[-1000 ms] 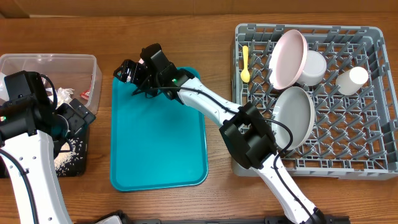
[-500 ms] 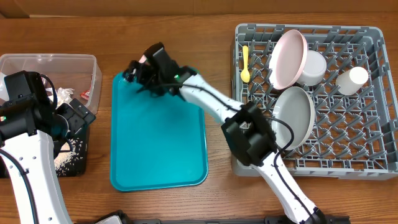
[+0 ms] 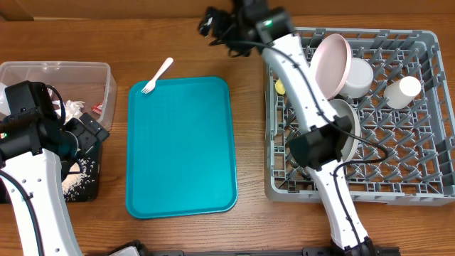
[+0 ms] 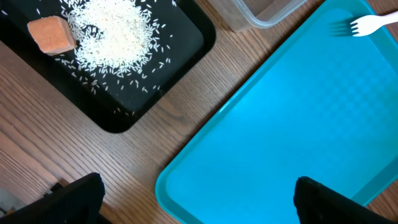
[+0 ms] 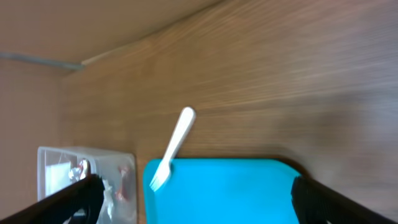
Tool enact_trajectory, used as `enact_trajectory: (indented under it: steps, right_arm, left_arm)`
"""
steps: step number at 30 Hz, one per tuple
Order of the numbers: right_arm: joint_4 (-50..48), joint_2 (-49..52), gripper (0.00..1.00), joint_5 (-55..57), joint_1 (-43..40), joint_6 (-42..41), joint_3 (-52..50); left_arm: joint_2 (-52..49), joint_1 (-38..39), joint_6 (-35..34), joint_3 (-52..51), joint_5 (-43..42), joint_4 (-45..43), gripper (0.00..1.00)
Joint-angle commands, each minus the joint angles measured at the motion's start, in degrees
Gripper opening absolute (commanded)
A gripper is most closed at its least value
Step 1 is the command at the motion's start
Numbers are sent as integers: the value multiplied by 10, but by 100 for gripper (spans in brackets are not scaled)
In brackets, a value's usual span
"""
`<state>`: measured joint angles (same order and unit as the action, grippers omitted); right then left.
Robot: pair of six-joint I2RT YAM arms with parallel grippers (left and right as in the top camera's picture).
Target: Sort waste into correct bins and load items into the dishwasher rack
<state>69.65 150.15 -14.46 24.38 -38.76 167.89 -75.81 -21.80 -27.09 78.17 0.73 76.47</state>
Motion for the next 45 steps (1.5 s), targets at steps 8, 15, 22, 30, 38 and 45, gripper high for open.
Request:
enact_trajectory:
  steps: [8,15,22,30,38,45]
  right_arm:
    - [230,-42,100,168,-157,104,110]
    - [274,-73,100,202,-243,141,110]
    - [274,-152,100,142,-306,160,110]
    - [274,-261,100,50,-349,212,110]
    - [274,-325,100,58,-377,207,72]
    - [274,-408,100,207,-408,111,-73]
  left_arm:
    - [1,-3,-8,-1,8,-1,100]
    - [1,-3,-8,-1,8,-1,100]
    - [1,-3,-8,-1,8,-1,100]
    - [0,-3,-8,-1,8,-1,100]
    - [1,-3,2,-1,44,-2,100]
    - [1,-3,-1,-1,39,-1,100]
